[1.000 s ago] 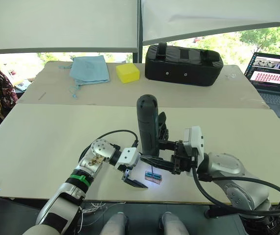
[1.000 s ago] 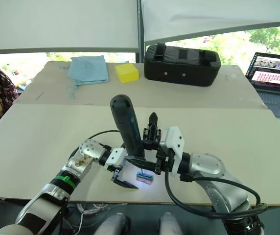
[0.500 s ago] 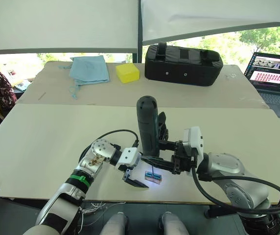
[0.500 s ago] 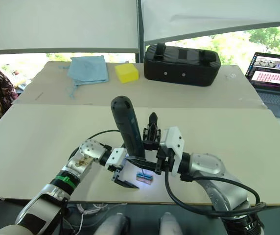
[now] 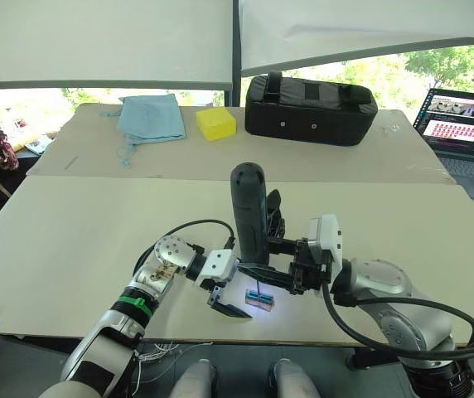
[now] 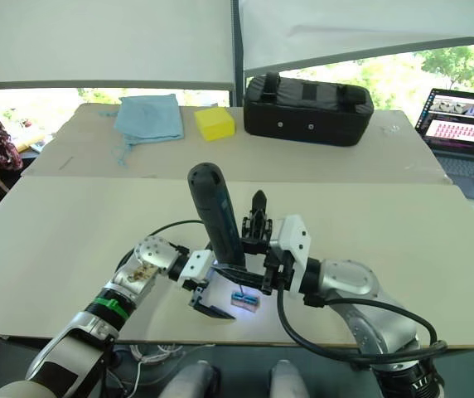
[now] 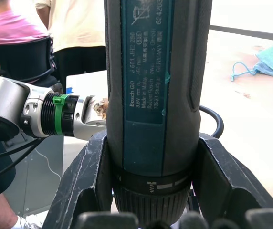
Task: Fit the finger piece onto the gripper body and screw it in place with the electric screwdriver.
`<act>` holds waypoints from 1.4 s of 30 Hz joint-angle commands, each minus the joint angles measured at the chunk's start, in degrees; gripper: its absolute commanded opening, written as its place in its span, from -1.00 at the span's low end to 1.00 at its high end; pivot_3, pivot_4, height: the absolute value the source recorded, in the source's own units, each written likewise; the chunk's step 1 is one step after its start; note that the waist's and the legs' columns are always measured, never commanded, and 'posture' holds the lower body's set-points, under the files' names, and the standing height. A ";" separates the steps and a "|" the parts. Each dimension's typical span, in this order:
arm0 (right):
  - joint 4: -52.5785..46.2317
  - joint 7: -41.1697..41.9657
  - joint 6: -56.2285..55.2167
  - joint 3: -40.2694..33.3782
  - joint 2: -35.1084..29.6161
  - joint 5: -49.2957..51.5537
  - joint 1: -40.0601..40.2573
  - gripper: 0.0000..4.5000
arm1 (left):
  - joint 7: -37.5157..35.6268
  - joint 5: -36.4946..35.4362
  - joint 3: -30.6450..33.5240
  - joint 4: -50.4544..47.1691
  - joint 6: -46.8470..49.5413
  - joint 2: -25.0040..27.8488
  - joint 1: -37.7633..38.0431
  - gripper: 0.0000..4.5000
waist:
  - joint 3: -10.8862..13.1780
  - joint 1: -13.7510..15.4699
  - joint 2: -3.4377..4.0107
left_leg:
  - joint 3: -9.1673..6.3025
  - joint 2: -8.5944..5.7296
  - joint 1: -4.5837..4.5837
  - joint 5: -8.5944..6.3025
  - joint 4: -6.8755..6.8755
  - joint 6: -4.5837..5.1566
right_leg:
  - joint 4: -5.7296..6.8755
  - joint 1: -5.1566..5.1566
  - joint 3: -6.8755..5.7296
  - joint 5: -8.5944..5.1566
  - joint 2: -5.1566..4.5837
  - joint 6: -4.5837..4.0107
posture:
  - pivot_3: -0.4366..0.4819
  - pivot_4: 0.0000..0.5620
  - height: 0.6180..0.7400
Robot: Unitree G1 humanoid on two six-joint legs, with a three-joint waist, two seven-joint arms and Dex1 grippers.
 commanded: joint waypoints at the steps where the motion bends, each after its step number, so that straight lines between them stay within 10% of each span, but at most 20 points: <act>1: -1.51 0.26 -2.09 -0.58 0.41 0.71 -1.07 -0.15 | 0.23 -0.06 -0.03 -1.30 -0.19 -0.07 -0.17 1.00 | 0.00 0.00 0.00 | 0.00 0.00 0.00 0.00 0.00 0.00 | 0.00 0.00 0.00 0.00 0.00 0.00 | -0.05 -0.47 1.00; 24: -10.69 -10.05 5.62 -11.64 -3.78 11.94 -5.63 -0.15 | 11.22 -6.21 9.81 -13.19 18.19 5.11 5.21 1.00 | 0.00 0.17 0.00 | 0.00 0.10 -0.01 0.00 -0.01 0.00 | -0.01 -0.01 0.01 0.01 0.00 0.00 | -0.05 -0.47 1.00; 42: -12.53 -21.50 5.70 -15.39 -4.41 13.10 -2.54 -0.15 | 44.36 5.93 8.09 2.39 17.10 -13.51 -2.83 1.00 | 0.00 0.29 -0.01 | 0.05 -0.07 -0.02 0.00 -0.01 0.00 | -0.02 0.00 0.02 0.02 -0.04 0.02 | -0.05 -0.47 1.00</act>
